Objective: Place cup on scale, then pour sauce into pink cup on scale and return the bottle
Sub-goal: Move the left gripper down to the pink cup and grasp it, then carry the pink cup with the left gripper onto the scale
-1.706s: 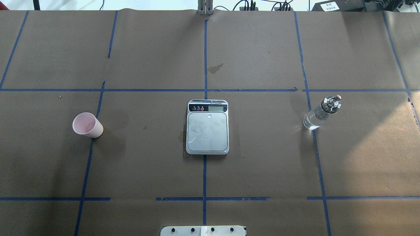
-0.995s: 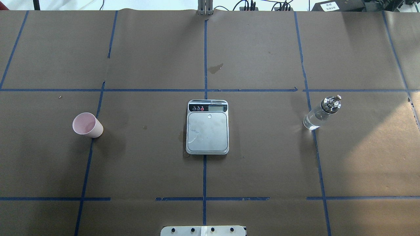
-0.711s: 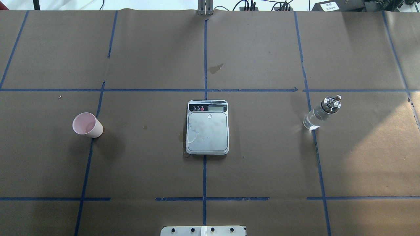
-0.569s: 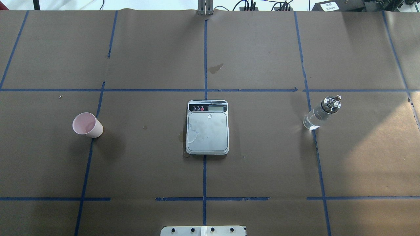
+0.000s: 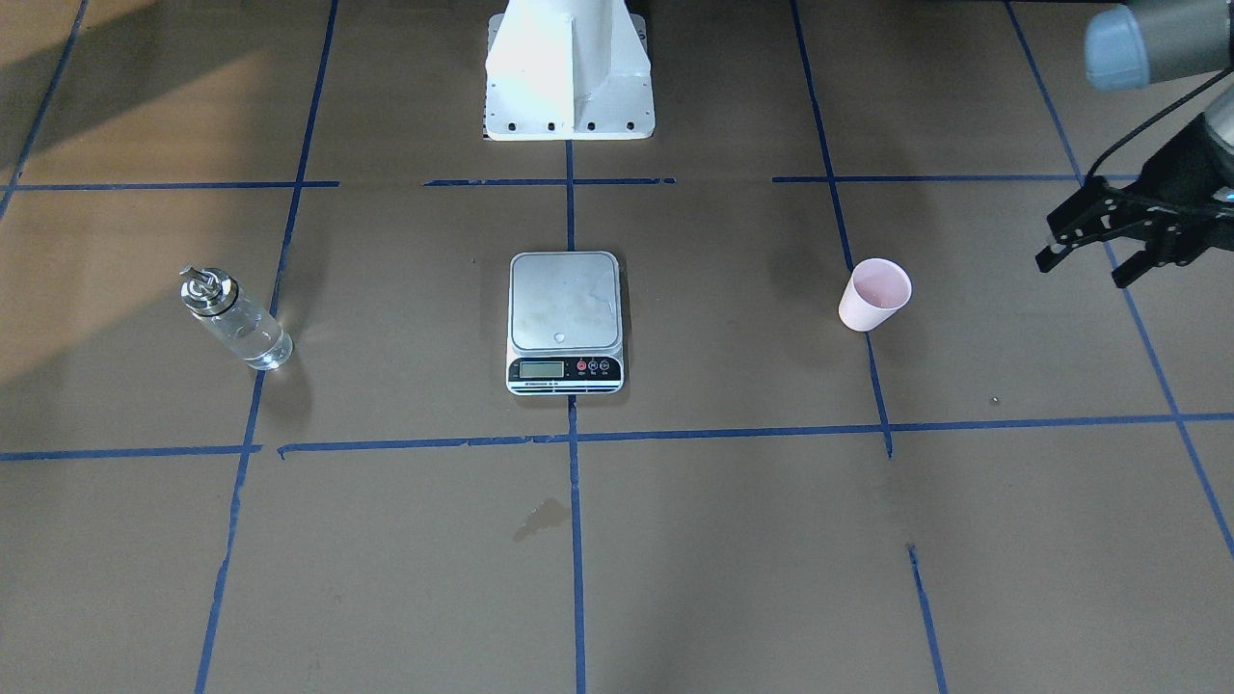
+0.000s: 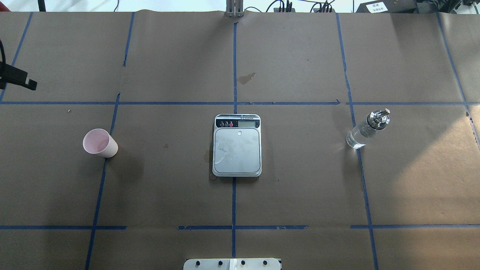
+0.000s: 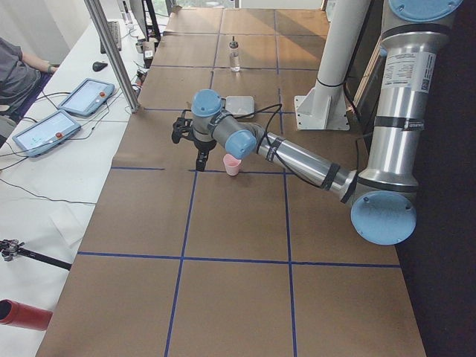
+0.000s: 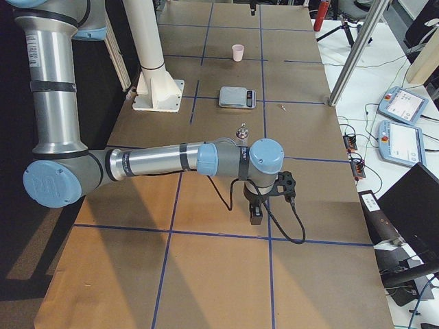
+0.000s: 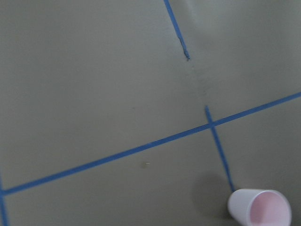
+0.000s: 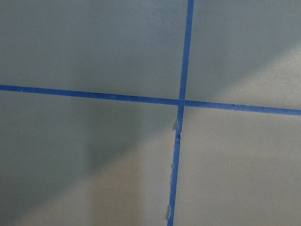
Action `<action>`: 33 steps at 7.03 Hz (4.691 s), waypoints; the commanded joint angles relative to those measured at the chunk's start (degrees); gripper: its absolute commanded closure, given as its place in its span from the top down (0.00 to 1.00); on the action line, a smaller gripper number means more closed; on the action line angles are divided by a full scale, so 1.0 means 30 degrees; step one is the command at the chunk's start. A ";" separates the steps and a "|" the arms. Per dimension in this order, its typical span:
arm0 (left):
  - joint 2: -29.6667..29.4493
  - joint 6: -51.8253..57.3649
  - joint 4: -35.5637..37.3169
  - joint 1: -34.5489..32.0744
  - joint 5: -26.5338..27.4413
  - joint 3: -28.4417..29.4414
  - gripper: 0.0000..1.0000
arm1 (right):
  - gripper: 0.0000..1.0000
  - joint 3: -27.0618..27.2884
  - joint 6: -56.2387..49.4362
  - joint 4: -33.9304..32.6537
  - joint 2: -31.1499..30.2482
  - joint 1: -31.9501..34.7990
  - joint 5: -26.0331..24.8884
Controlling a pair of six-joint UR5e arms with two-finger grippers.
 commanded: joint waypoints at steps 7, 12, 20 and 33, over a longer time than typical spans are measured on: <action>0.0628 -0.8026 -0.2215 0.7017 0.5037 0.1476 0.96 | 1.00 -0.0303 0.0383 0.1240 0.0077 -0.0029 -0.0016; 0.0628 -0.8055 -0.2128 0.7518 0.4949 0.1420 0.00 | 1.00 -0.0274 0.0383 0.1240 0.0106 -0.0029 0.0013; -0.6748 -1.0465 0.7948 0.4666 0.3249 -0.2596 0.00 | 1.00 -0.0069 0.0442 0.1210 0.0077 0.0000 0.0189; -1.4226 -1.8309 0.6310 1.2147 0.6853 0.5728 0.77 | 1.00 -0.0069 0.0412 0.1239 0.0018 0.0000 0.0980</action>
